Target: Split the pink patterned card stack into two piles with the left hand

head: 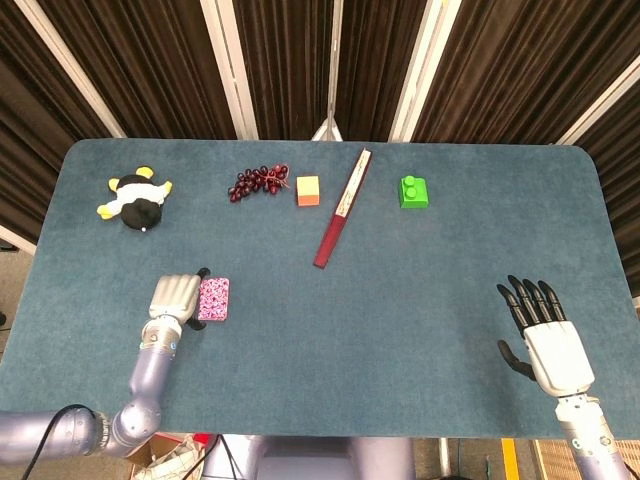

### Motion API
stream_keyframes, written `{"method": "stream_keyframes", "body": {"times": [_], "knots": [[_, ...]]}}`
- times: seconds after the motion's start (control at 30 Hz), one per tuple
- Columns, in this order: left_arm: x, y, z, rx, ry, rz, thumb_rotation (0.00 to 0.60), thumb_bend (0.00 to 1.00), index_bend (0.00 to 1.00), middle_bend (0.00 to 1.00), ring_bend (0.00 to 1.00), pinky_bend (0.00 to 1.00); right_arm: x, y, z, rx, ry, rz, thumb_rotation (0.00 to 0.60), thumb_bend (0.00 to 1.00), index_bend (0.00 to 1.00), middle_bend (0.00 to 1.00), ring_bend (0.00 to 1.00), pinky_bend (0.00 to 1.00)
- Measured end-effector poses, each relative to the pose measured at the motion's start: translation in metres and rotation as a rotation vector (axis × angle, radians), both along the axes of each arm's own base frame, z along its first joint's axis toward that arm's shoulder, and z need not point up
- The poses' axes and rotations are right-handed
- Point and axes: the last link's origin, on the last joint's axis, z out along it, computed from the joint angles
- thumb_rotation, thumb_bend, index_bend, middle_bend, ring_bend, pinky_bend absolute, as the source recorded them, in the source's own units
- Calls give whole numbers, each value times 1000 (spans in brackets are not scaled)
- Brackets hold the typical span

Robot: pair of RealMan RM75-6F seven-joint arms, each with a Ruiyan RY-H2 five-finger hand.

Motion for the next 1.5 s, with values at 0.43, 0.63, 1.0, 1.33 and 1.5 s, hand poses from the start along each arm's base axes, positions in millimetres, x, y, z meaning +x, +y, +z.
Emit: {"method": "stream_keyframes", "body": {"times": [0.43,0.63,1.0,1.33,1.5], "knots": [[5,5,-22,-12,-6,15,600,278,262,894,888,1000,0,0,1,0,-6,-1,600,369,0,0,0,36],[11,4,-25,-1,-37,-5,600,406,411,908,898,1000,0,1,1,0,-4,0,600,368,0,0,0,36],[26,-14,-9,14,-107,-104,600,410,441,909,899,1000,-1,1,1,-3,0,-1,600,369,0,0,0,36],[18,-58,6,-87,-102,-172,600,410,425,906,897,1000,0,1,-1,-2,3,1,600,369,0,0,0,36],[15,-75,2,-144,-90,-193,600,383,355,896,891,1000,1,1,-1,-1,5,1,600,369,0,0,0,36]]}}
